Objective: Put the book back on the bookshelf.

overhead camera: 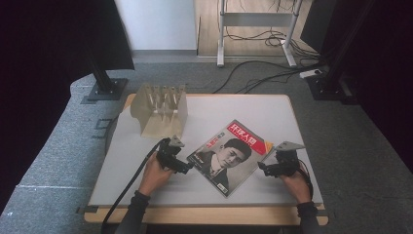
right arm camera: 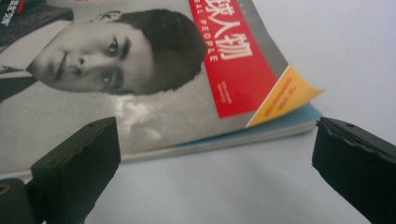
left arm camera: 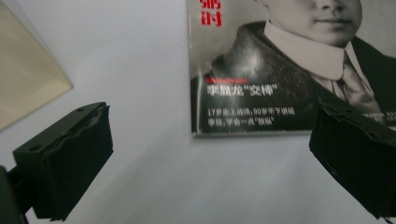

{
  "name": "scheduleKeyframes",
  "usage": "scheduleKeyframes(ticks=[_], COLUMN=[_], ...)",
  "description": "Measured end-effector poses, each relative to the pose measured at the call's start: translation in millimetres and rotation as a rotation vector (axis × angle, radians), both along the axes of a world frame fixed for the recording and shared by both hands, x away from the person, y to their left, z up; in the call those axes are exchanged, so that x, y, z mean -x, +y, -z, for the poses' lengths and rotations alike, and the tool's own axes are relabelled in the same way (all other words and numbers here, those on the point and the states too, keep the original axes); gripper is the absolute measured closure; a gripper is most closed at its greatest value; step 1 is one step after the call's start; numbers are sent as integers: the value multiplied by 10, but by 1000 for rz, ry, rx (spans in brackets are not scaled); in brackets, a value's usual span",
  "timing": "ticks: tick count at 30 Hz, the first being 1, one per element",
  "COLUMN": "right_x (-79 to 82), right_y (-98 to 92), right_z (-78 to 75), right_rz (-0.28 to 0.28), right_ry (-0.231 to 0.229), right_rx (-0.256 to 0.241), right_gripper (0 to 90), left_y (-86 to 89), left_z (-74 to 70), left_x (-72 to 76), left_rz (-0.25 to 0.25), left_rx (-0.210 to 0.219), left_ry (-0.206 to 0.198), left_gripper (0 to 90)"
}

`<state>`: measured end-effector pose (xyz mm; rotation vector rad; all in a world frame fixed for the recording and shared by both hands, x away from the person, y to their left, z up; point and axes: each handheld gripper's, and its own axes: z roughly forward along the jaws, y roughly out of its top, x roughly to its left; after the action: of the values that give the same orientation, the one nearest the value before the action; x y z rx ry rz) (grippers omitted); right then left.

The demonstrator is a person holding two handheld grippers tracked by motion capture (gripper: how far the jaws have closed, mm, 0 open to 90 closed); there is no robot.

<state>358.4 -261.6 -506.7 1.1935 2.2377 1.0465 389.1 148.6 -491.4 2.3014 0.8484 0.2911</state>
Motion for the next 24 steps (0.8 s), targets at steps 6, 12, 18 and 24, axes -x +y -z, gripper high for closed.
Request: scheduleKeyframes(ticks=[6, 12, 18, 24], right_x=[-152, -327, -508, -714], right_y=[66, 106, 146, 125], right_z=[-81, -74, -45, 72], right_rz=[-30, -45, -62, -58], right_ry=[-2, 14, 22, 59], right_rx=[25, 43, 66, 73], right_gripper=[0, 0, 0, 0], left_y=[-162, -294, -397, -509], left_z=[-35, -43, 16, 174], left_x=[-128, -265, -399, -470], left_rz=[27, 53, 69, 89], left_rx=[-20, -32, -22, -11], left_ry=[-5, -4, 12, 32], left_gripper=[0, 0, 0, 0])
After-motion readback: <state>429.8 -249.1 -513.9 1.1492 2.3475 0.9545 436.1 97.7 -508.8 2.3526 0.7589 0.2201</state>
